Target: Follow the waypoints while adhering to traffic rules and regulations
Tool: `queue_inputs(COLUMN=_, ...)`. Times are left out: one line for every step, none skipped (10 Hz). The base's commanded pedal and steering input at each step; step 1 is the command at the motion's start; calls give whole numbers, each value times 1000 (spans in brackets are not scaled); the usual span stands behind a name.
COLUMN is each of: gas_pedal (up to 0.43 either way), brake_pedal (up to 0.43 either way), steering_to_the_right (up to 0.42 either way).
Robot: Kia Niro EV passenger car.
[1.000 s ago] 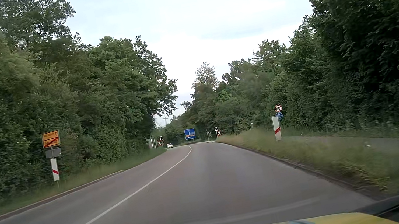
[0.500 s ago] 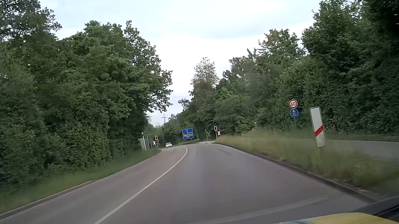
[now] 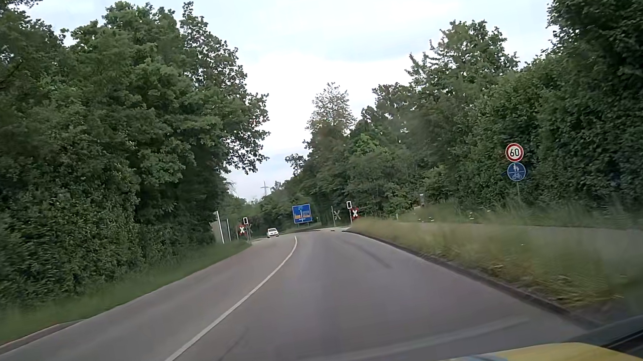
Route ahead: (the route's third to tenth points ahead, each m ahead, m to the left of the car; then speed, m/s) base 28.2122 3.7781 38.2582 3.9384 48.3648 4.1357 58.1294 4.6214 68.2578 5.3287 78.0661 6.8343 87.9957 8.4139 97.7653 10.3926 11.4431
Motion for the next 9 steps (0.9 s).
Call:
queue_inputs(gas_pedal=110, brake_pedal=0, steering_to_the_right=-4)
queue_inputs(gas_pedal=110, brake_pedal=0, steering_to_the_right=-4)
queue_inputs(gas_pedal=98, brake_pedal=0, steering_to_the_right=-4)
queue_inputs(gas_pedal=87, brake_pedal=0, steering_to_the_right=-4)
queue_inputs(gas_pedal=79, brake_pedal=0, steering_to_the_right=-5)
queue_inputs(gas_pedal=79, brake_pedal=0, steering_to_the_right=-5)
queue_inputs(gas_pedal=67, brake_pedal=0, steering_to_the_right=-6)
queue_inputs(gas_pedal=59, brake_pedal=0, steering_to_the_right=-6)
queue_inputs(gas_pedal=47, brake_pedal=0, steering_to_the_right=-7)
